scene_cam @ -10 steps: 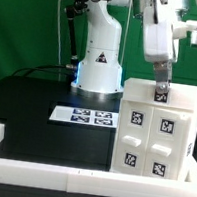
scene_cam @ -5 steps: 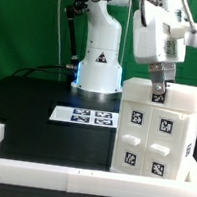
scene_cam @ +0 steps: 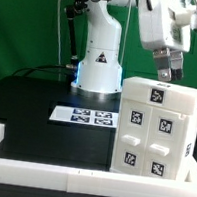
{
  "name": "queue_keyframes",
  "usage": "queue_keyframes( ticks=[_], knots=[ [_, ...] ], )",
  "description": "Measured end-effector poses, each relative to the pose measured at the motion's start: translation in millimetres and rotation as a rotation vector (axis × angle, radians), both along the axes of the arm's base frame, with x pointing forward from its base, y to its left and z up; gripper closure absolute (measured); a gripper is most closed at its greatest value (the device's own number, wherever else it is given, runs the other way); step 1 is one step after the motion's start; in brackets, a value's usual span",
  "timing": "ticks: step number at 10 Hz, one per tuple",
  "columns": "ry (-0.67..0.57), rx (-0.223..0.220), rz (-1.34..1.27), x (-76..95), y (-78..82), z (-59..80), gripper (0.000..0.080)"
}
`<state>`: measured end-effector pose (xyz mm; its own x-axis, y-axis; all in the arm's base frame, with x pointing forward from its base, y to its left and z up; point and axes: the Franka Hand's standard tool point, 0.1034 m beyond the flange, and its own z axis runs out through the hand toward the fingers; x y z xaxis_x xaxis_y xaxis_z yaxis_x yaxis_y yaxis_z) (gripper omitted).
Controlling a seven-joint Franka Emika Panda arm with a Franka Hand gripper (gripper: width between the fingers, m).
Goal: Assemble cabinet
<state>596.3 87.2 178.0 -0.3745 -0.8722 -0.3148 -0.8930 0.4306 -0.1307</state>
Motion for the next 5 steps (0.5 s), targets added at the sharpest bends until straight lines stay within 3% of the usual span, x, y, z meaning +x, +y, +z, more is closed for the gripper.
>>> queue_keyframes(
  ticks=[3, 5],
  knots=[
    [-0.005, -0.024, 0.131, -2.1, 0.0, -2.7, 0.0002],
    [-0.05, -0.094, 0.509, 2.5, -0.8, 2.8, 0.0002]
  ],
)
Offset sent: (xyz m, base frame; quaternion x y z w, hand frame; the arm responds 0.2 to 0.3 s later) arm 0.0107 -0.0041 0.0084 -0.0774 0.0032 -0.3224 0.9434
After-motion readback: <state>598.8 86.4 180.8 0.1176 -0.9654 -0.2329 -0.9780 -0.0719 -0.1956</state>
